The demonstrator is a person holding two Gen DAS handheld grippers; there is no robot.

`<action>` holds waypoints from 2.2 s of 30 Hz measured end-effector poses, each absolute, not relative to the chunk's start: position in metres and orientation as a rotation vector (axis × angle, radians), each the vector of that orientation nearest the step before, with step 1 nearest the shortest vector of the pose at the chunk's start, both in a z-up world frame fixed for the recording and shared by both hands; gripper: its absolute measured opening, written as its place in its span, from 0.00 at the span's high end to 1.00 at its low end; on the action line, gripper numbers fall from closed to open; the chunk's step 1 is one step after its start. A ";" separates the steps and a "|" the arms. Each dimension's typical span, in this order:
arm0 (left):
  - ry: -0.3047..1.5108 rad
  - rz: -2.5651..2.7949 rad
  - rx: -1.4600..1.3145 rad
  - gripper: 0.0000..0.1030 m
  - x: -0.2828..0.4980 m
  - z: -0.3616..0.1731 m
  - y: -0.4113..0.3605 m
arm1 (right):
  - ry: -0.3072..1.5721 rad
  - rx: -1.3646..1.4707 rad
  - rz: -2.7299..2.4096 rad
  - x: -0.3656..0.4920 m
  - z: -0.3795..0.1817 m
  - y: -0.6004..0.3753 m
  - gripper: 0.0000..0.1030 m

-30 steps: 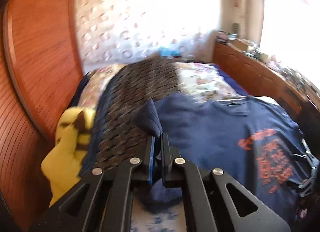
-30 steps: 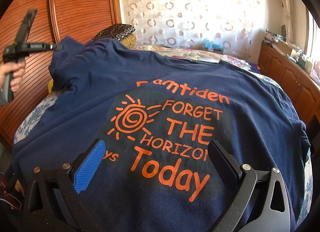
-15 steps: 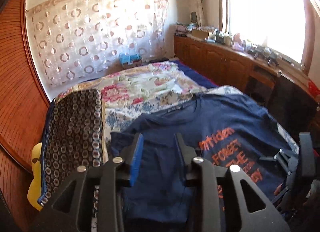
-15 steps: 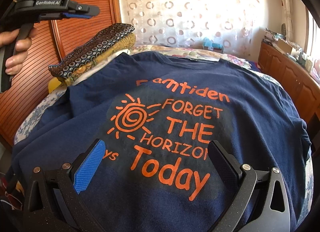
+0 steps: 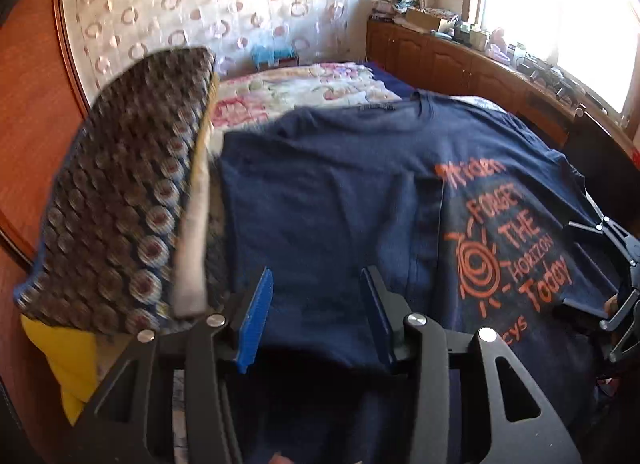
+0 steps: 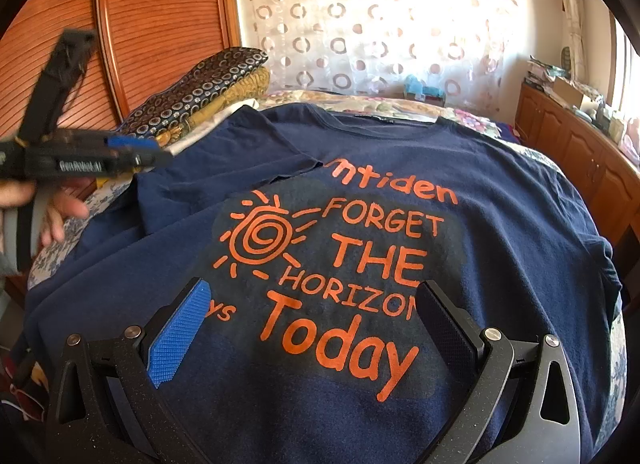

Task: Fold small clothes
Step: 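Open the left gripper and move the right gripper toward the other sleeve, then grasp the other sleeve with the right gripper and fold it over the body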

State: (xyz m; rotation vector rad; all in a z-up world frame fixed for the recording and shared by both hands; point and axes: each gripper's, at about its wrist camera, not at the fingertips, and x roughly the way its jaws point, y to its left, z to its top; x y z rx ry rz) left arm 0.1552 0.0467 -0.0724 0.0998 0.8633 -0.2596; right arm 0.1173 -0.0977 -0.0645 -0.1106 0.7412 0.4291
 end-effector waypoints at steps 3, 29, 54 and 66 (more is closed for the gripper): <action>0.876 -0.265 0.096 0.56 0.154 -0.084 0.041 | 0.741 -0.110 0.428 0.117 -0.065 -0.097 0.00; 0.871 -0.255 0.080 0.50 0.152 -0.102 0.039 | 0.718 -0.041 0.270 0.130 -0.033 -0.185 0.01; 0.873 -0.255 0.077 0.50 0.153 -0.101 0.039 | 0.928 0.111 0.065 0.193 -0.065 -0.369 0.52; 0.862 -0.245 0.062 0.50 0.148 -0.096 0.047 | 0.899 0.022 0.056 0.184 -0.060 -0.366 0.97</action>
